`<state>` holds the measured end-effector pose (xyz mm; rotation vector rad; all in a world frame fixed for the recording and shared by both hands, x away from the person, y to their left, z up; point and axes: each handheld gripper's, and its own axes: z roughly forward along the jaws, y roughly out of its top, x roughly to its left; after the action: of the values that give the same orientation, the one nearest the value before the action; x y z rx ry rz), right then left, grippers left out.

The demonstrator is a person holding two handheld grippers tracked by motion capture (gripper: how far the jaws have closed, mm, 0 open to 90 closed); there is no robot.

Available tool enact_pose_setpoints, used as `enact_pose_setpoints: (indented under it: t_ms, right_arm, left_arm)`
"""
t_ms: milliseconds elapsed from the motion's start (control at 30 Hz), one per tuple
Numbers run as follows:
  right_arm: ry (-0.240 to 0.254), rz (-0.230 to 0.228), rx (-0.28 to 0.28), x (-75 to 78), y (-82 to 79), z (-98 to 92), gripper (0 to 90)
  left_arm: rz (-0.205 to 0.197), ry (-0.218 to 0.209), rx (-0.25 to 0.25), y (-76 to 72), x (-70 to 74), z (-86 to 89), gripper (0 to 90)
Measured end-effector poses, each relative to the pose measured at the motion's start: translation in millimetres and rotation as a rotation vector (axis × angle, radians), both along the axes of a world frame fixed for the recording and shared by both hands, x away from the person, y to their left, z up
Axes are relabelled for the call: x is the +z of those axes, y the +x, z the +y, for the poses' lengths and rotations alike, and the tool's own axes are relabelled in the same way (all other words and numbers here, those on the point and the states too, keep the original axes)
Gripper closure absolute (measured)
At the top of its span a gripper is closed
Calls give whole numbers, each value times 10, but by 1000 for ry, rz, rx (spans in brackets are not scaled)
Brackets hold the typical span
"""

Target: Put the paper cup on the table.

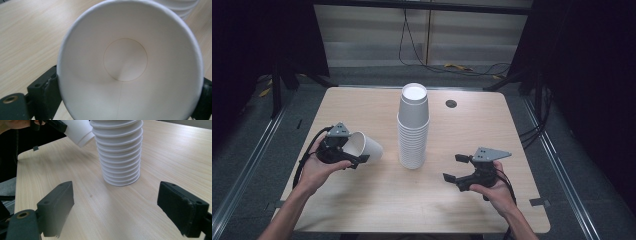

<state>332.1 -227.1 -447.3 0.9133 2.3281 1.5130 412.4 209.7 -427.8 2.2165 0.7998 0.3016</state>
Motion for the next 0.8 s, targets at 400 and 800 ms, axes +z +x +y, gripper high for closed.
enact_pose_setpoints:
  t_ms: [400,800]
  right_arm:
    - [-3,5,2,-6,0,-2,137]
    - [-8,7,1,-17,8,-1,137]
  left_arm:
    - [39,145,4,154,-80,-72,76]
    - [86,198,-1,240,-112,-164,67]
